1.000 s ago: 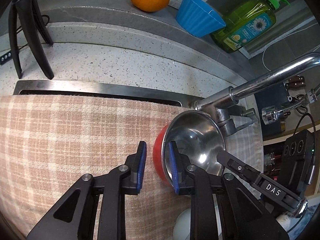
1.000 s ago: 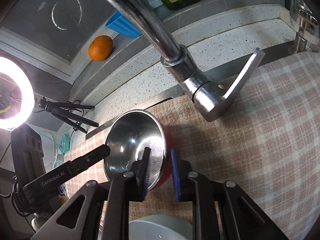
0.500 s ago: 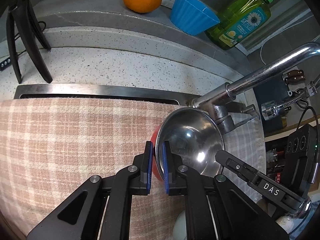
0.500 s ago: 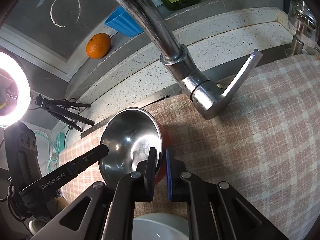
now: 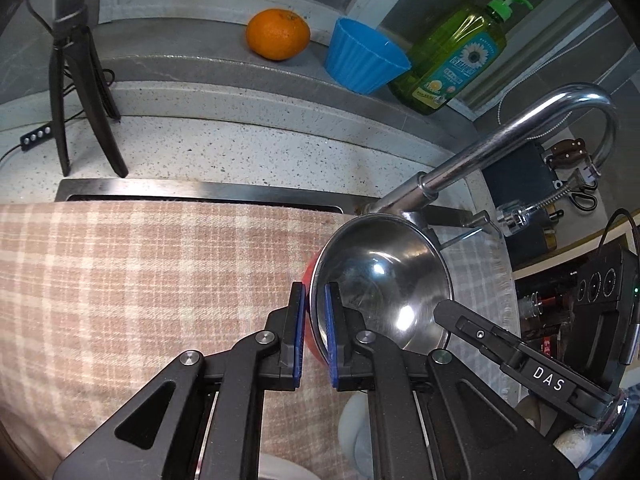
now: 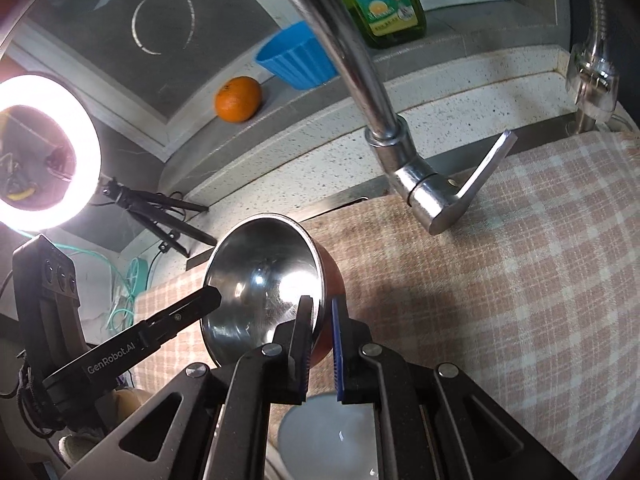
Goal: Organize plates and bowls
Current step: 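Lift the red-bottomed bowl with both grippers toward the large steel bowl, then lower the red-bottomed bowl into the large steel bowl with both grippers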
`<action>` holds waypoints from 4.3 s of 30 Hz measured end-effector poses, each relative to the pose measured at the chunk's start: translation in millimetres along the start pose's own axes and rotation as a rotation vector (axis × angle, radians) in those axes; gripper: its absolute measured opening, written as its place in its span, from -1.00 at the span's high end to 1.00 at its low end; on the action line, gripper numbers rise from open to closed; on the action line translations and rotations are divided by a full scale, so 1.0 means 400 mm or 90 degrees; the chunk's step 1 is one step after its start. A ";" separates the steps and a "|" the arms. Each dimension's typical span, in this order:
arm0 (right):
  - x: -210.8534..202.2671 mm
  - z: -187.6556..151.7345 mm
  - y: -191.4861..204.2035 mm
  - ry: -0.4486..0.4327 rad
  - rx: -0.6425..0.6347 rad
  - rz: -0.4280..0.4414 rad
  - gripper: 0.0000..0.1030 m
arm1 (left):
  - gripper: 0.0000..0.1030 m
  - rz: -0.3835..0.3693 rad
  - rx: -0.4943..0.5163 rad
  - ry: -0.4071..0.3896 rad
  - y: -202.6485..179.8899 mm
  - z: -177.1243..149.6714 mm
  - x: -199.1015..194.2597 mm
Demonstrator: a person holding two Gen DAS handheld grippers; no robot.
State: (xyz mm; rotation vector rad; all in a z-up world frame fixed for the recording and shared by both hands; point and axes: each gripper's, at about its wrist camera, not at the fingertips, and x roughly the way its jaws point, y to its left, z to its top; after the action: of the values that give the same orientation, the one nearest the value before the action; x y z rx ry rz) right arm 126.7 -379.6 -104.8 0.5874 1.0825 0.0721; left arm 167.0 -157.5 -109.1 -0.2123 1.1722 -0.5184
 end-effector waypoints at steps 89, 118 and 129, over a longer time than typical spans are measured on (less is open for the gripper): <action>0.208 -0.500 0.737 0.164 -0.322 0.058 0.84 | 0.85 0.138 -0.219 -0.117 0.603 -0.431 -0.494; 0.284 -0.532 0.743 0.192 -0.373 0.014 0.84 | 0.85 0.166 -0.215 -0.076 0.630 -0.441 -0.445; 0.286 -0.538 0.750 0.187 -0.394 0.003 0.78 | 0.84 0.199 -0.184 -0.080 0.608 -0.439 -0.443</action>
State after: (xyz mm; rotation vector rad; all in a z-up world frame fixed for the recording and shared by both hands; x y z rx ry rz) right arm 67.1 1.5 -124.0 0.0182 1.2644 0.4915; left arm 22.5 158.6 -133.5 -0.2993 1.1280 -0.0591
